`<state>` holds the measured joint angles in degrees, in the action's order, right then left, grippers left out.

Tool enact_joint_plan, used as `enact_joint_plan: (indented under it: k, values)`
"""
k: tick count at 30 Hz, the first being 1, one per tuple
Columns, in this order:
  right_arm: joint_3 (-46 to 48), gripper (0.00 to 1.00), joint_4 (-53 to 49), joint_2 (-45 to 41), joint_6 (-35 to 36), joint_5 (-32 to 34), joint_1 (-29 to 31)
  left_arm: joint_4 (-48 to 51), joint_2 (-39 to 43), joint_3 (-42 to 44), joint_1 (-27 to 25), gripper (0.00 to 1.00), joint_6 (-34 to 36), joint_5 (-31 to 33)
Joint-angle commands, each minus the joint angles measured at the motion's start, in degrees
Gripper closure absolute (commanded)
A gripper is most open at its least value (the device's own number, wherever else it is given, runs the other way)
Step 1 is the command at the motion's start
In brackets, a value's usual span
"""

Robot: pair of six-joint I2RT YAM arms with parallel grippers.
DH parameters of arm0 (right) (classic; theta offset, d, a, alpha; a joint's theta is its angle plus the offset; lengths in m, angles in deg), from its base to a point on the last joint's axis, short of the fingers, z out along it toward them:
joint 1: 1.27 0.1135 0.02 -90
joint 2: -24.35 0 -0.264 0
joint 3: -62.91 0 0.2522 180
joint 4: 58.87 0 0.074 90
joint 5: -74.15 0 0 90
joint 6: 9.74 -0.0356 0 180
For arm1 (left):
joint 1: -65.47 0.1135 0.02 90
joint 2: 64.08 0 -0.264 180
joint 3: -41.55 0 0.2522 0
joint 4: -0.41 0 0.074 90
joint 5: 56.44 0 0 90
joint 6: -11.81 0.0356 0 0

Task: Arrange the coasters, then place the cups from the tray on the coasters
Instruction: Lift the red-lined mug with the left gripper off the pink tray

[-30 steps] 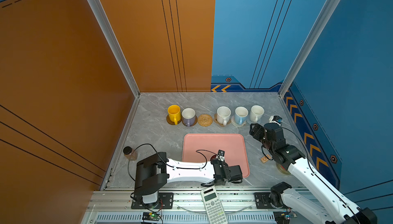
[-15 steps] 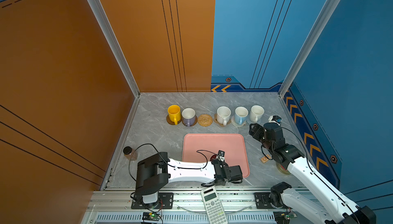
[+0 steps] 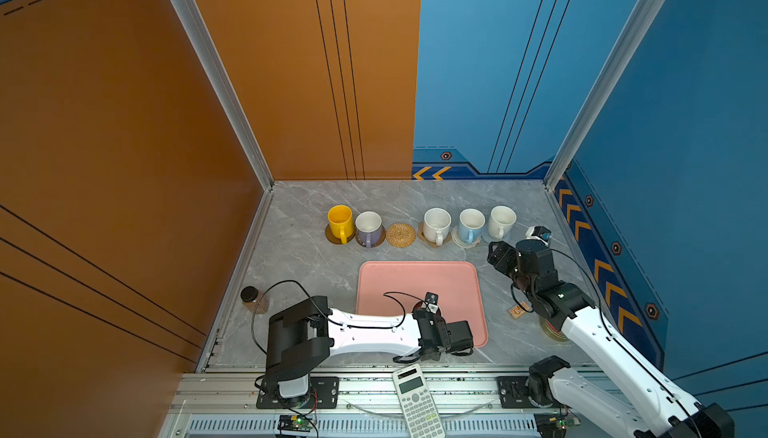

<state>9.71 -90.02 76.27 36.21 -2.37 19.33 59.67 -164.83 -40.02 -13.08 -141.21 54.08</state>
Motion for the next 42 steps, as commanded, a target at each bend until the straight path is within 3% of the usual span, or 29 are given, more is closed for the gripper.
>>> enact_joint_plan:
  k: [1,31,42]
  values:
    - [0.59,0.19,0.89,0.2,-0.95,-0.66,-0.36,0.72,-0.11,-0.22,0.13,1.0,0.27,0.16]
    - [0.59,0.19,1.01,0.65,-0.95,-0.98,-0.74,0.67,5.73,0.77,-0.94,1.0,-0.51,5.63]
    - [0.04,0.19,1.45,1.76,-0.87,-1.7,-0.71,0.14,7.46,0.75,1.01,1.0,1.95,6.48]
